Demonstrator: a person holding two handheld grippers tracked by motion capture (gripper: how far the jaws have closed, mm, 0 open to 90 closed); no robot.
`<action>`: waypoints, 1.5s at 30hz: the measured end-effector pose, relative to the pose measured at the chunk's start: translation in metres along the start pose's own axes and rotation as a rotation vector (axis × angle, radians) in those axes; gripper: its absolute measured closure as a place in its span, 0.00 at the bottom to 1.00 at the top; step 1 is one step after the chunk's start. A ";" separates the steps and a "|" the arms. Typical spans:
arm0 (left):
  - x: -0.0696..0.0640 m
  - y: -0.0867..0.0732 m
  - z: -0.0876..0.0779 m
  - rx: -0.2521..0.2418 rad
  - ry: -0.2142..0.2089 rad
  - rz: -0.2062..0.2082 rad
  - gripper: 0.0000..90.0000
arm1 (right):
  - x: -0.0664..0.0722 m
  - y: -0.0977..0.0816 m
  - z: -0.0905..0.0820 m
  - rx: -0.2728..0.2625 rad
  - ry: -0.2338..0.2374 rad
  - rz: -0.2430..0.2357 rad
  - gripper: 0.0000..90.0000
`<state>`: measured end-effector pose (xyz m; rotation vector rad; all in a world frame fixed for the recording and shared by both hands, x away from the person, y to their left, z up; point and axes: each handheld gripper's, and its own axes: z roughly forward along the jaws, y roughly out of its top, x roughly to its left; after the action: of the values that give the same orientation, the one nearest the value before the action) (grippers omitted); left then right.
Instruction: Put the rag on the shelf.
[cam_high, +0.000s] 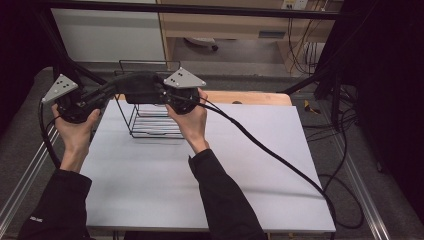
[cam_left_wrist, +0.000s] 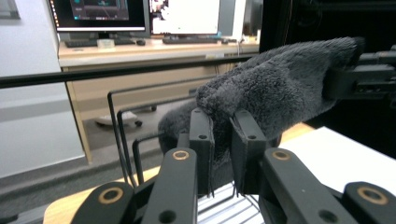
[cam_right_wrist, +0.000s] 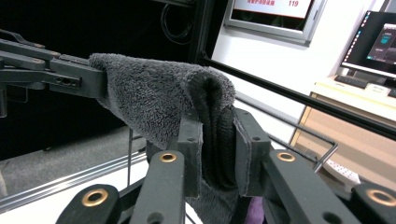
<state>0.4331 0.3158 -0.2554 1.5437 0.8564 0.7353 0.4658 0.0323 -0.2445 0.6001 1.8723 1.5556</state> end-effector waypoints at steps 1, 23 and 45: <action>-0.001 0.000 -0.001 0.011 0.000 0.003 0.88 | 0.000 -0.001 -0.001 0.006 0.003 0.005 0.82; -0.008 -0.011 -0.010 0.158 0.016 0.058 0.85 | 0.011 -0.001 -0.021 0.156 0.032 -0.019 0.72; -0.009 -0.045 0.004 0.269 0.024 0.028 0.81 | 0.010 -0.058 -0.010 0.246 0.083 0.123 0.68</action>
<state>0.4257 0.3091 -0.3003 1.7904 0.9843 0.6806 0.4544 0.0203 -0.3018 0.7832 2.1444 1.4554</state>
